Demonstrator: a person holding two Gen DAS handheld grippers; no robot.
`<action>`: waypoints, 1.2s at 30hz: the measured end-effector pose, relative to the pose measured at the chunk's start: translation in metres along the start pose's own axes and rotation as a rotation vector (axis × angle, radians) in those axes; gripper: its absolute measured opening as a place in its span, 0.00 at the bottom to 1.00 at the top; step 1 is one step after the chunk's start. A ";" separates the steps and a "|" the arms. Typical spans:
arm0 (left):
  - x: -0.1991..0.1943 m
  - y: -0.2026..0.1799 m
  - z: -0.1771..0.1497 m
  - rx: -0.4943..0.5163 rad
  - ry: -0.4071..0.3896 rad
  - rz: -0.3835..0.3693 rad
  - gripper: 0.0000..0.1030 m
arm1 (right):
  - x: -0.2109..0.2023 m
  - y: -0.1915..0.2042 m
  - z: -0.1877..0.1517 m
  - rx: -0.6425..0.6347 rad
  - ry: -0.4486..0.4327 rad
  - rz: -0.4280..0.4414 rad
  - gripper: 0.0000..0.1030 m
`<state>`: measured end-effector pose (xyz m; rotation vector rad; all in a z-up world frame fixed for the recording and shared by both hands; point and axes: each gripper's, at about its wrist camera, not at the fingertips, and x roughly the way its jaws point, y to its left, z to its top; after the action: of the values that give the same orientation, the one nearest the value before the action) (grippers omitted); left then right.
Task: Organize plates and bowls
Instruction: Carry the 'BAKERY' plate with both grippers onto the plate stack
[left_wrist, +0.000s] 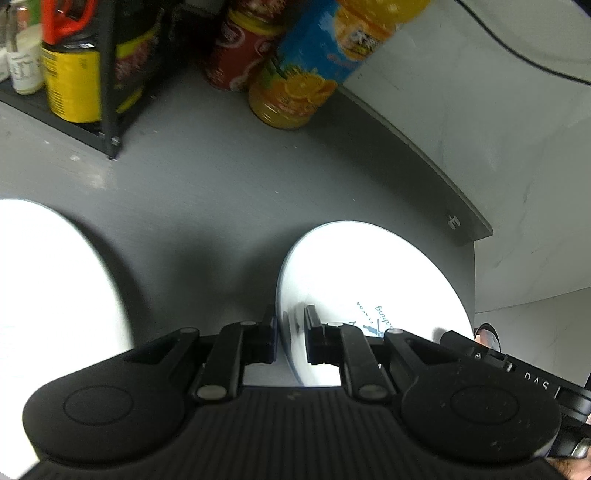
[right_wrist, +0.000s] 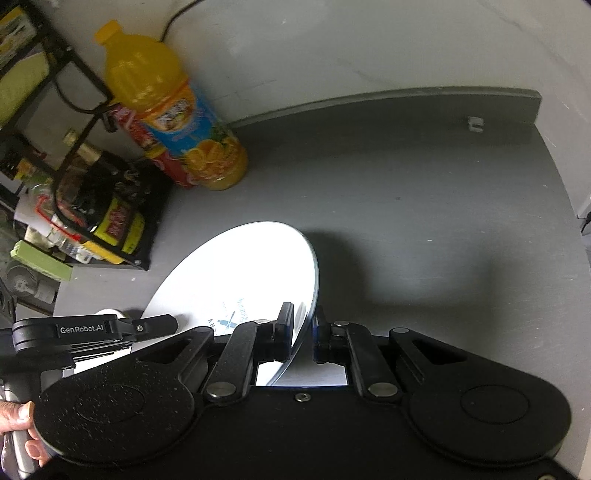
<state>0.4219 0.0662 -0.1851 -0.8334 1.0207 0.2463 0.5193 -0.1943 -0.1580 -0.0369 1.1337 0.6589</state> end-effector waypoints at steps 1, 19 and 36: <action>-0.004 0.003 0.001 0.002 -0.004 0.002 0.12 | 0.000 0.006 0.000 -0.006 -0.002 0.000 0.10; -0.068 0.082 0.009 -0.043 -0.064 0.034 0.12 | 0.012 0.098 -0.010 -0.072 -0.008 0.063 0.10; -0.097 0.149 -0.004 -0.110 -0.068 0.065 0.12 | 0.033 0.151 -0.037 -0.111 0.042 0.076 0.10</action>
<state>0.2868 0.1819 -0.1798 -0.8863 0.9784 0.3865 0.4213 -0.0689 -0.1578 -0.1031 1.1422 0.7913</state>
